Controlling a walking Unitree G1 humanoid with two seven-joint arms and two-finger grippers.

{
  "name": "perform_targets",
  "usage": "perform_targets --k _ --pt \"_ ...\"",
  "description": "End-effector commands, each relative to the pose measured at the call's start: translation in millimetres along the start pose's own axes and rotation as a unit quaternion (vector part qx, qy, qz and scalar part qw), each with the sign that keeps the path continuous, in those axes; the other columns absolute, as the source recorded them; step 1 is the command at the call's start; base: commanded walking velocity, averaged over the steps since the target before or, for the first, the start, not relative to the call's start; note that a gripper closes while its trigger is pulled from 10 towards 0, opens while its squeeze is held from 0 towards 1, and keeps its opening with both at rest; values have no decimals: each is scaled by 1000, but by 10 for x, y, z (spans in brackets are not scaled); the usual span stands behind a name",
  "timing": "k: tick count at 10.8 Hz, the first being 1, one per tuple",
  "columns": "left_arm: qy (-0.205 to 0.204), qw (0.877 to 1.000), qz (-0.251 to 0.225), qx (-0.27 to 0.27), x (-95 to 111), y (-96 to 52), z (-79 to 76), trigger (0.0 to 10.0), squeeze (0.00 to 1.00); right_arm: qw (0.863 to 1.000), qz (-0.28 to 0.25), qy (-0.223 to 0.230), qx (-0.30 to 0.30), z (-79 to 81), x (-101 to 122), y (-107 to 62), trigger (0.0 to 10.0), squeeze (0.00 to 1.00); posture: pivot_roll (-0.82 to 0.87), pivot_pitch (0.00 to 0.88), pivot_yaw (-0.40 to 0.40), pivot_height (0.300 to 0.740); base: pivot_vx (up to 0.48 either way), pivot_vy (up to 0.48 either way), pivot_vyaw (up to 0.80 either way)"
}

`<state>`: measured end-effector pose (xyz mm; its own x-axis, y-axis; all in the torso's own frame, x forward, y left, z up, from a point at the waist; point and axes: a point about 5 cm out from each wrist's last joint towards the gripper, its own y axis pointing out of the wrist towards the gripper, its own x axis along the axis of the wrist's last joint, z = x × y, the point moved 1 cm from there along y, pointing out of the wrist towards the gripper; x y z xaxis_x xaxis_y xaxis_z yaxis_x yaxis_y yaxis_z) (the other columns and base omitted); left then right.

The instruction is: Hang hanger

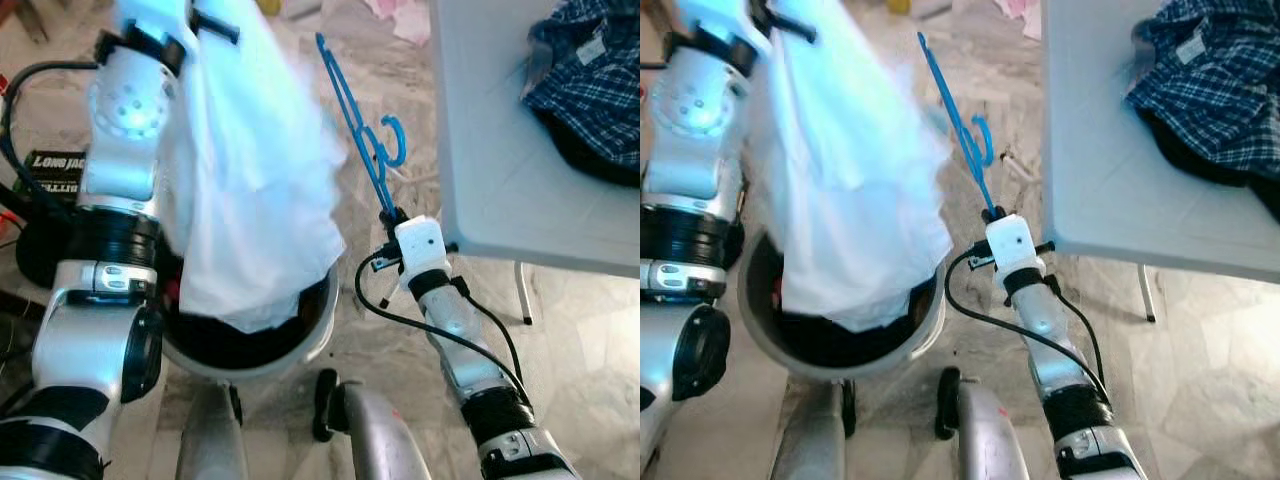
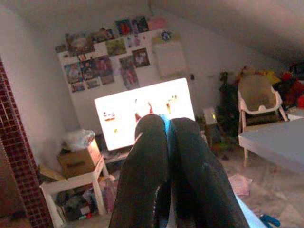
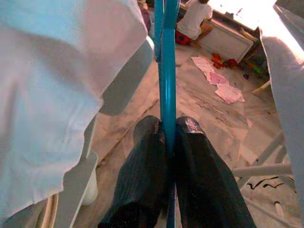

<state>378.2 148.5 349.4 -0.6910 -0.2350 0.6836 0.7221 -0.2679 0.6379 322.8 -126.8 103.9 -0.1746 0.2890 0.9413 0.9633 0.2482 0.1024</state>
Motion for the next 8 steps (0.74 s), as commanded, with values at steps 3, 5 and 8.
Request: perform_targets --k 3,5,8 --pt "2 1000 -12 0 41 3 1 0 0 1000 8 -1 -2 -8 -58 -43 10000 0 110 233 -98 740 0 0 0" --pt "2 1000 -12 0 41 3 1 0 0 1000 8 -1 -2 -8 -58 -43 10000 0 110 233 -98 740 0 0 0" --pt "2 1000 -12 0 41 3 1 0 0 1000 8 -1 -2 -8 -58 -43 10000 0 110 233 -98 740 0 0 0"
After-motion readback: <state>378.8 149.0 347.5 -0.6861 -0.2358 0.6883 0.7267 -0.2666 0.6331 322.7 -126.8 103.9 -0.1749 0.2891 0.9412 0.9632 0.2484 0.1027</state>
